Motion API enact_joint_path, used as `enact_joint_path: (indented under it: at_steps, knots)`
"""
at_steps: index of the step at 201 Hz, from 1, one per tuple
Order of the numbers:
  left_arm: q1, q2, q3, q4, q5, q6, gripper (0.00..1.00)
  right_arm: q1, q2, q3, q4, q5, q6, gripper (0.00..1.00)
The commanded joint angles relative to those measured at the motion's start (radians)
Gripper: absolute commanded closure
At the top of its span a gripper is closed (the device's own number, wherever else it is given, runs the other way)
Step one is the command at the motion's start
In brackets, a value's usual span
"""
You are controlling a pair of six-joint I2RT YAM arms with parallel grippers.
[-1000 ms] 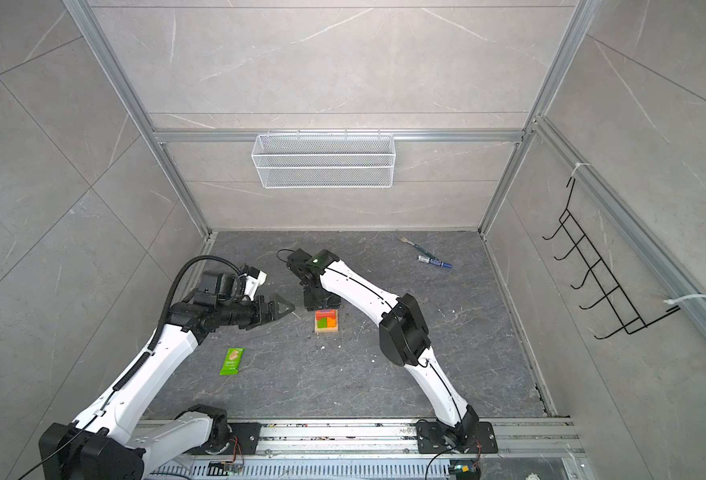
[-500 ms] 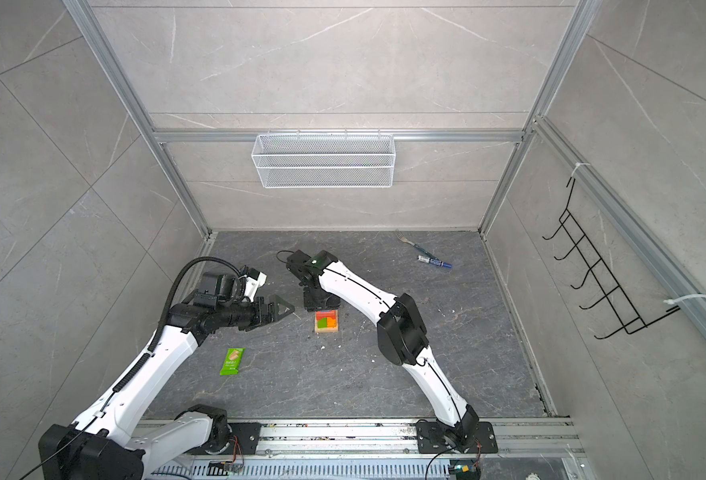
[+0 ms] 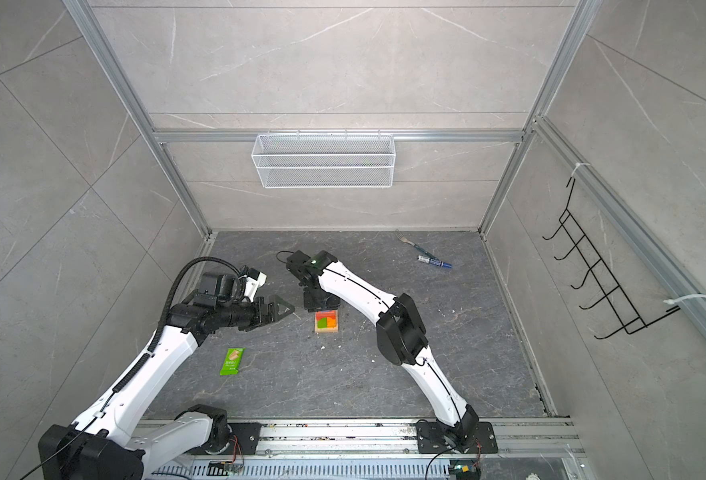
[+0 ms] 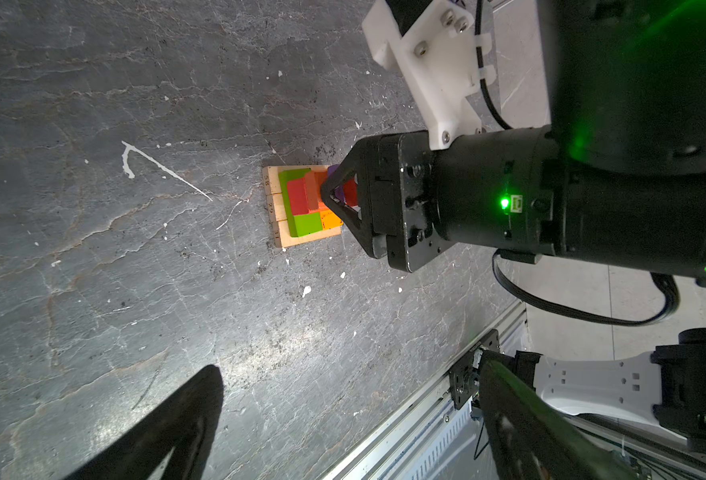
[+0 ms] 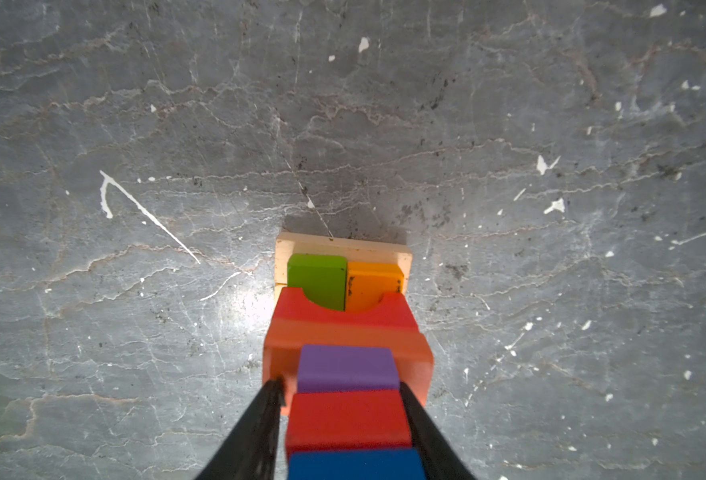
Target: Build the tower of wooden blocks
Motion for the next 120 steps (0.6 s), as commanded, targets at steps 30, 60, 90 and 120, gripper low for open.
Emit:
enact_joint_path:
  at_steps: [30,60,90,120]
  knots:
    - [0.004,-0.015,0.001,0.029,0.038,-0.006,0.02,-0.005,0.013,0.025,-0.030,0.011,0.022,0.84]
    - [0.004,-0.014,0.001,0.029,0.039,-0.006,0.02,-0.006,0.007,0.018,-0.024,0.011,0.026,0.88]
    - [0.004,-0.016,0.001,0.029,0.040,-0.006,0.02,-0.005,0.010,0.022,-0.032,0.015,0.027,0.92]
    - [0.004,-0.014,0.001,0.030,0.040,-0.006,0.02,-0.006,0.010,0.027,-0.037,0.018,0.026,0.94]
